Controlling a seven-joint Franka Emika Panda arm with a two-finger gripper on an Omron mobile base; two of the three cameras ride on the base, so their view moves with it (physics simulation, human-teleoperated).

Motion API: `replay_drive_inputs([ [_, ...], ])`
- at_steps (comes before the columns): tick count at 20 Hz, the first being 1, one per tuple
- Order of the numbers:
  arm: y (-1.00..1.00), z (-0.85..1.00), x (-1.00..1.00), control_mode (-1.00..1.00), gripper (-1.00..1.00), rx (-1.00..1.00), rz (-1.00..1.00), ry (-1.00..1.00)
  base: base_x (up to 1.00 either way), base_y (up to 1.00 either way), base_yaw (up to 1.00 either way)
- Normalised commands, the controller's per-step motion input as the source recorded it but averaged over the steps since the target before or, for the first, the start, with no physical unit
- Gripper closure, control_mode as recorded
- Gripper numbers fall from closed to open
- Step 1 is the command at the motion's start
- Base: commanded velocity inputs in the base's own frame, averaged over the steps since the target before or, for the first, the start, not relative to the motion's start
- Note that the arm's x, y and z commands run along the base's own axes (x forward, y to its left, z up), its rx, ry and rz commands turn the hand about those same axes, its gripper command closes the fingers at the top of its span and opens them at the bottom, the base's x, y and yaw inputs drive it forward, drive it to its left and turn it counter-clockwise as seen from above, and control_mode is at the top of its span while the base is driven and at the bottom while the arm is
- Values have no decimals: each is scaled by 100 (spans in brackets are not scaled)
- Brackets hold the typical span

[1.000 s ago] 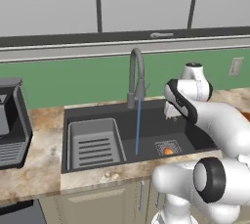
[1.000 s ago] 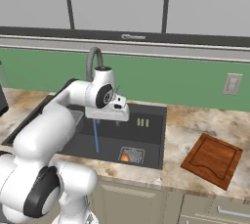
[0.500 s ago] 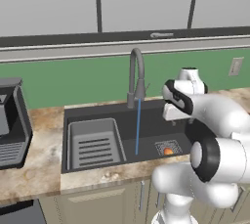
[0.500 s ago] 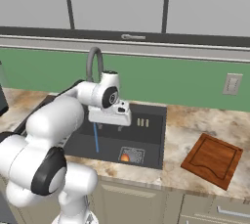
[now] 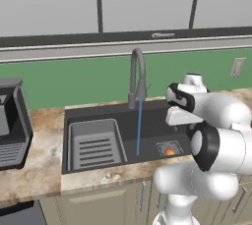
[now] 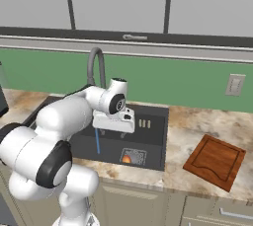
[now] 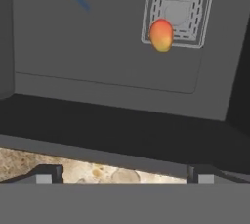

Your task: Pick the mango from the sink and place it on the cutting board to airdry. Then turn off the sink faucet.

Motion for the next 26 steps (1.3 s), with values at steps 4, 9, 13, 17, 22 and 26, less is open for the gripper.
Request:
replay_drive_inputs([
  [4,0,-28,0,-100,-100,0,3,3,0,0,0],
  [9,0,-23,0,-100,-100,0,1,2,0,0,0],
  [13,-2,-23,0,-100,-100,0,2,3,0,0,0],
  [17,-2,-27,0,-100,-100,0,2,5,0,0,0],
  [22,-5,-30,0,-100,-100,0,2,7,0,0,0],
  [26,-6,-24,0,-100,-100,0,2,5,0,0,0],
])
